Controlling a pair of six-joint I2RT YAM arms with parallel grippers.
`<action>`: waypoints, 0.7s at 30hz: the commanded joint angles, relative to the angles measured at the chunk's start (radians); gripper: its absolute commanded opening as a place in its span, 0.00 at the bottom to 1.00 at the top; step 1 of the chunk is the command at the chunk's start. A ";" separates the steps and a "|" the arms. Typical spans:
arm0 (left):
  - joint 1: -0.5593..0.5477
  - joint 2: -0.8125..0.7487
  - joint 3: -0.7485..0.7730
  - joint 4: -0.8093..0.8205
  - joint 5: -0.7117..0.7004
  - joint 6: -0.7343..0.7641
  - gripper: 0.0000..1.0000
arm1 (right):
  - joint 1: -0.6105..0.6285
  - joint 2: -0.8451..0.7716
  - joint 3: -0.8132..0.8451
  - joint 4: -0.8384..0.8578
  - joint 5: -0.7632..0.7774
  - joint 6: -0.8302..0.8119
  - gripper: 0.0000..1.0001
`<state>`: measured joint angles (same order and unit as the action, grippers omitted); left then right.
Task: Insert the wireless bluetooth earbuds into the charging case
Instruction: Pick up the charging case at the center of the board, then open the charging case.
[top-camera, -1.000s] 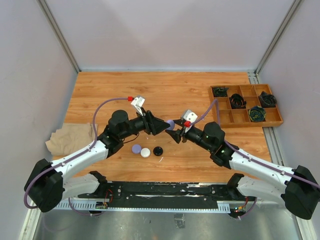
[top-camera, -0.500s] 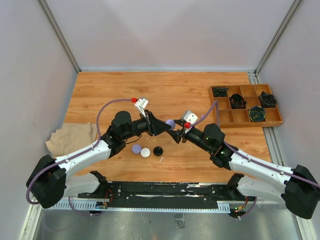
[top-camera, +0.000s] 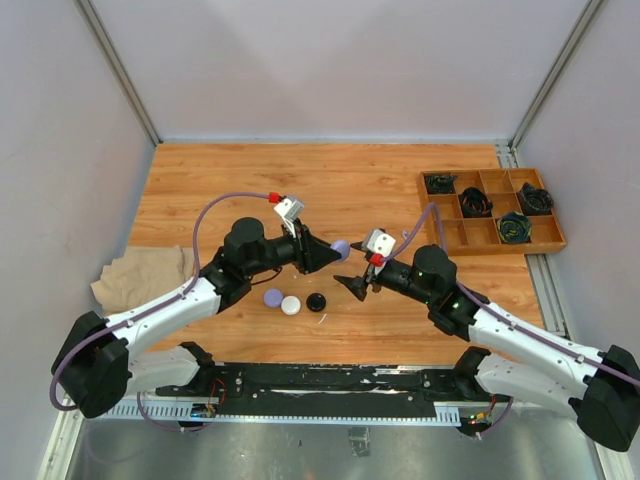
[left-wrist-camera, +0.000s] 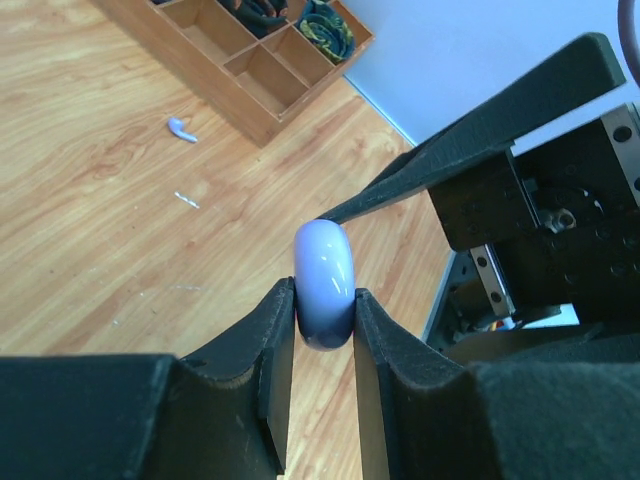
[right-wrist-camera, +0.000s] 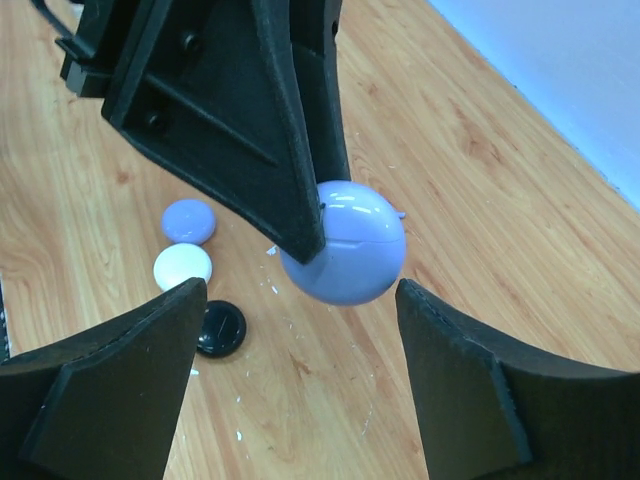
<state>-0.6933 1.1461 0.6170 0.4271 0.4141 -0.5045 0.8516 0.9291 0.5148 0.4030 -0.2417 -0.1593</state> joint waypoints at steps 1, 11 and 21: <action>-0.005 -0.041 0.078 -0.088 0.084 0.198 0.05 | -0.058 -0.044 0.064 -0.120 -0.181 -0.050 0.78; -0.005 -0.035 0.157 -0.238 0.304 0.441 0.05 | -0.168 -0.085 0.075 -0.163 -0.418 -0.032 0.74; -0.005 -0.044 0.160 -0.235 0.365 0.563 0.05 | -0.288 -0.060 0.038 0.011 -0.655 0.131 0.63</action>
<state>-0.6933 1.1210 0.7460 0.1783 0.7242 -0.0120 0.5892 0.8585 0.5602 0.3092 -0.7677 -0.1101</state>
